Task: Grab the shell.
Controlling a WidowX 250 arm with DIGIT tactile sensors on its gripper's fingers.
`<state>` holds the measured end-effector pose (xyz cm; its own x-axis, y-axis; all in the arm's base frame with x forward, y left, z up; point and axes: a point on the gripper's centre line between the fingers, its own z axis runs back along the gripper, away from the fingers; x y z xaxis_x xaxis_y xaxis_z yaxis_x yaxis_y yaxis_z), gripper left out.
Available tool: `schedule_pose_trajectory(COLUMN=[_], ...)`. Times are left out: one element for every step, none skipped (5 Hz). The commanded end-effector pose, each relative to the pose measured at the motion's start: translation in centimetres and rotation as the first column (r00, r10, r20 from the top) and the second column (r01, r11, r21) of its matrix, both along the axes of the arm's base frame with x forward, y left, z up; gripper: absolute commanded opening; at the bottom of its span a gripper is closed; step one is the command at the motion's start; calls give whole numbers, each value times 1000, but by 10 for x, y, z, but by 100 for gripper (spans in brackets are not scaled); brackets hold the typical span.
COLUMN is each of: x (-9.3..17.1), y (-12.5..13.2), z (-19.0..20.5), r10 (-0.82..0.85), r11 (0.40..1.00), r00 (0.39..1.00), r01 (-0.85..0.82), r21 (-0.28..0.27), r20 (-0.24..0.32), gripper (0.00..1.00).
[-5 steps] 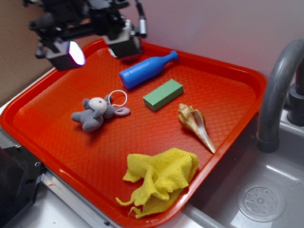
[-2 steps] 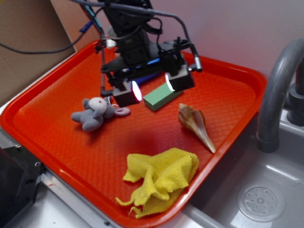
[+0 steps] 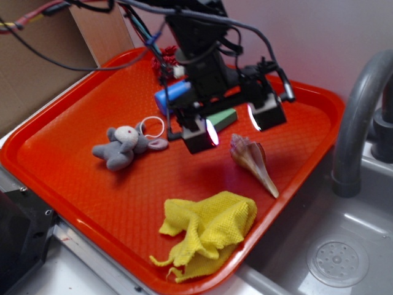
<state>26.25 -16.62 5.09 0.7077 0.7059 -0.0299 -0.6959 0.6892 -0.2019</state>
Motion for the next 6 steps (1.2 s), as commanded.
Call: schedule_pose_trajectory(x=[9,7,8,29,43,38], y=[0,-1,-2,31,60,96], z=[-21,-27,-23,29,82,110], r10=[10,-24,-86,-318,-543,-644], r11=[1000,999,995,943,793,700], r00=[997,997,994,947,840,764], r01=[-13,21,82,312,517,606], r21=[-29,-38,-61,112,323,378], r20=[-75,-80,-70,37,-11,-32], gripper=[100,0,0,0,0,0])
